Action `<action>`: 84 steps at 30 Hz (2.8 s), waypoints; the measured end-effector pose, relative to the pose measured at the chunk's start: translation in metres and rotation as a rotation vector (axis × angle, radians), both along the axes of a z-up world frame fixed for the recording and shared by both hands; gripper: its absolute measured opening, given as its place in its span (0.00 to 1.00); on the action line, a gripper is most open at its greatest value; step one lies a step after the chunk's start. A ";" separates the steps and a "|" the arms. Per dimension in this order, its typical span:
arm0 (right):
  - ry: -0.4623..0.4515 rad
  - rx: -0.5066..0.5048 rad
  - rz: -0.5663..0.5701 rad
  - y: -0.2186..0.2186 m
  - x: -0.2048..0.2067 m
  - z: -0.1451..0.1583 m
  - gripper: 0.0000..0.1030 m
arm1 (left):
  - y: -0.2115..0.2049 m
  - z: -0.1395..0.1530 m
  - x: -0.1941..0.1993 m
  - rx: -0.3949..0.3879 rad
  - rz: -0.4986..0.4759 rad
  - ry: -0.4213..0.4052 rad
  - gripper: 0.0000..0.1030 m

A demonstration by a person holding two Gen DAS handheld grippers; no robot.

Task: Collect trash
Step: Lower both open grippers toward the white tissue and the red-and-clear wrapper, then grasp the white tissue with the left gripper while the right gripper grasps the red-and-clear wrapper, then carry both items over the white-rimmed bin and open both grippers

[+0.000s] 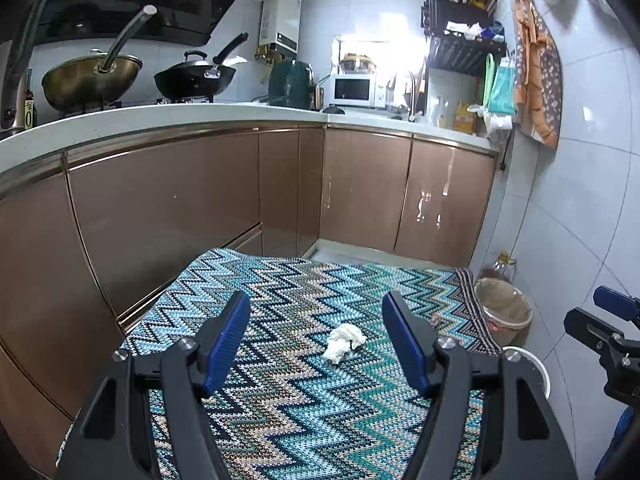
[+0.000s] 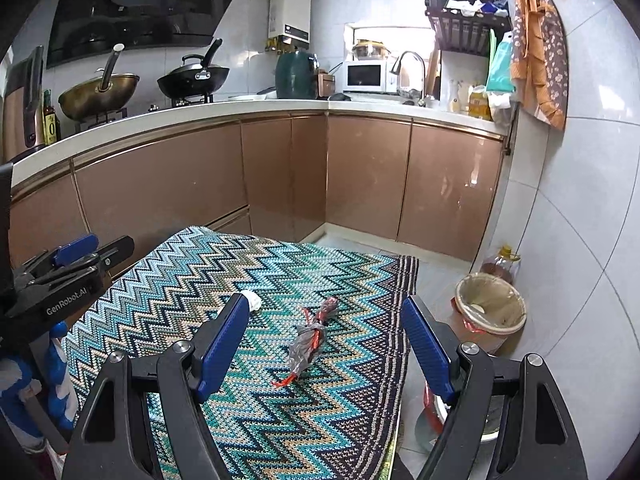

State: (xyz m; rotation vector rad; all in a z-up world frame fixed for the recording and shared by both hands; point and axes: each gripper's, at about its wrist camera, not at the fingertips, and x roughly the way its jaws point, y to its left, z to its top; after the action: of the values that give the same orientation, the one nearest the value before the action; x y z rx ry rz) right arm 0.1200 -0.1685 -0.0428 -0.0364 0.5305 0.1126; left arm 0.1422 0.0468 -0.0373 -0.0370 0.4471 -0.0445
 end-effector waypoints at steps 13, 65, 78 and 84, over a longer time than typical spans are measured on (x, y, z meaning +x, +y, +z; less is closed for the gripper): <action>0.101 0.043 0.046 0.002 0.041 -0.040 0.76 | -0.005 -0.035 0.048 0.045 -0.004 0.108 0.65; 0.307 0.214 0.176 0.012 0.086 -0.099 0.13 | -0.001 -0.104 0.129 -0.093 -0.261 0.381 0.17; 0.156 0.219 0.114 -0.035 0.014 -0.054 0.13 | -0.054 -0.040 0.055 -0.025 -0.349 0.263 0.17; 0.117 0.223 0.029 -0.082 -0.009 -0.057 0.13 | -0.122 -0.034 0.039 0.038 -0.440 0.272 0.17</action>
State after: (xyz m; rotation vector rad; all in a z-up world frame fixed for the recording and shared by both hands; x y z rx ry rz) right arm 0.1107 -0.2508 -0.1002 0.1809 0.6317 0.2021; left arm 0.1813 -0.0755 -0.0717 0.0946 0.7222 -0.4676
